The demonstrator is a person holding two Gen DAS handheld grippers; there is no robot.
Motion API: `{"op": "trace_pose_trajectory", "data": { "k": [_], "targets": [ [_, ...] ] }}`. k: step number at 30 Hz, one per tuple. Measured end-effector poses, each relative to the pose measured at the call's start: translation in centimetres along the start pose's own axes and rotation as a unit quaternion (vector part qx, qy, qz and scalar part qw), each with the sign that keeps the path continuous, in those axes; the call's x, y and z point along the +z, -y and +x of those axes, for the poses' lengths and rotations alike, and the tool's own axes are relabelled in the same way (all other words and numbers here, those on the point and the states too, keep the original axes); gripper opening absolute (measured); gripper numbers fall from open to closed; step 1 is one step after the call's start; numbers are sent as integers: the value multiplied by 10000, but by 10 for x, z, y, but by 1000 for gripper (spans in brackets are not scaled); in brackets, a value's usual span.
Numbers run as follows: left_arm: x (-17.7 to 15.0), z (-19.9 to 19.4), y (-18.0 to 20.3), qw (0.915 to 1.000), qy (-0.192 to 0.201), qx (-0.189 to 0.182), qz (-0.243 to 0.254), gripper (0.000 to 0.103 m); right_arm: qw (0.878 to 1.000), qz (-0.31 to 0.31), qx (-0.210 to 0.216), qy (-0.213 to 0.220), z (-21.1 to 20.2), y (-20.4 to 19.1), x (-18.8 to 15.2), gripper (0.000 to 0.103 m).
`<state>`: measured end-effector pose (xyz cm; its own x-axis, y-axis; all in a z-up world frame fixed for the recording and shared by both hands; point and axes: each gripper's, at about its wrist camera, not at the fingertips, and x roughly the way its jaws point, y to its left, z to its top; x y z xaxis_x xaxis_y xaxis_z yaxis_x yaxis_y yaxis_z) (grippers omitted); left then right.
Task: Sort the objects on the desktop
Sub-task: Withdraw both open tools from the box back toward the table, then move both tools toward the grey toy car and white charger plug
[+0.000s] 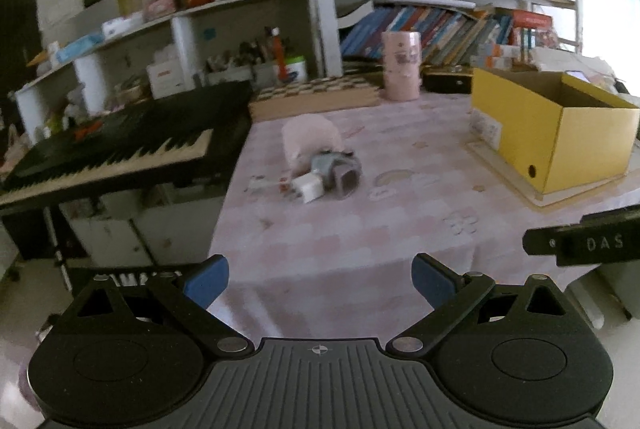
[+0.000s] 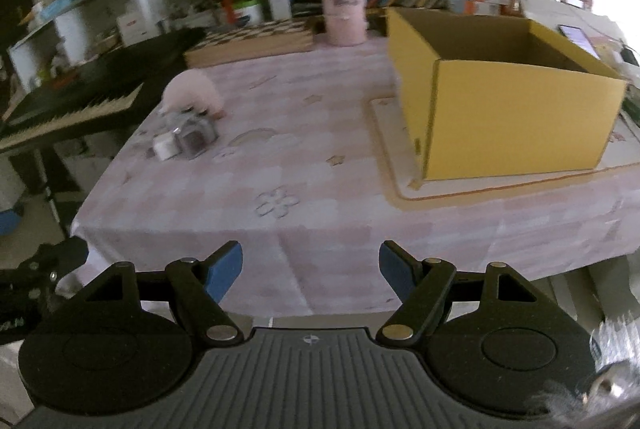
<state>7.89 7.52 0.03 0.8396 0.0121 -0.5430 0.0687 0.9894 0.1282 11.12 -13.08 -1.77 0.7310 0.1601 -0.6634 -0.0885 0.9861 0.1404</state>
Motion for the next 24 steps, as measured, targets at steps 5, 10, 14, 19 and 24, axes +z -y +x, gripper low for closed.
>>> {"op": "trace_pose_trajectory", "data": {
  "k": [5,10,14,19,24],
  "targets": [
    [-8,-6,-14,9997,-57,197,-142,99,9997,-184,157,-68,-3,-18,-8,74],
    [-15,-11,-24,9992,-108,261,-268,99,9988,-400,271,-125,-7,-33,-15,74],
    [-16,-14,-27,9992,-64,258,-285,99,9979,-539,335,-106,-8,-42,-16,74],
    [-15,-15,-34,9990,-1,266,-351,99,9973,-629,384,-41,-10,-52,-15,74],
    [-13,-14,-41,9987,40,250,-444,99,9969,-686,387,3,-9,-60,-12,74]
  ]
}}
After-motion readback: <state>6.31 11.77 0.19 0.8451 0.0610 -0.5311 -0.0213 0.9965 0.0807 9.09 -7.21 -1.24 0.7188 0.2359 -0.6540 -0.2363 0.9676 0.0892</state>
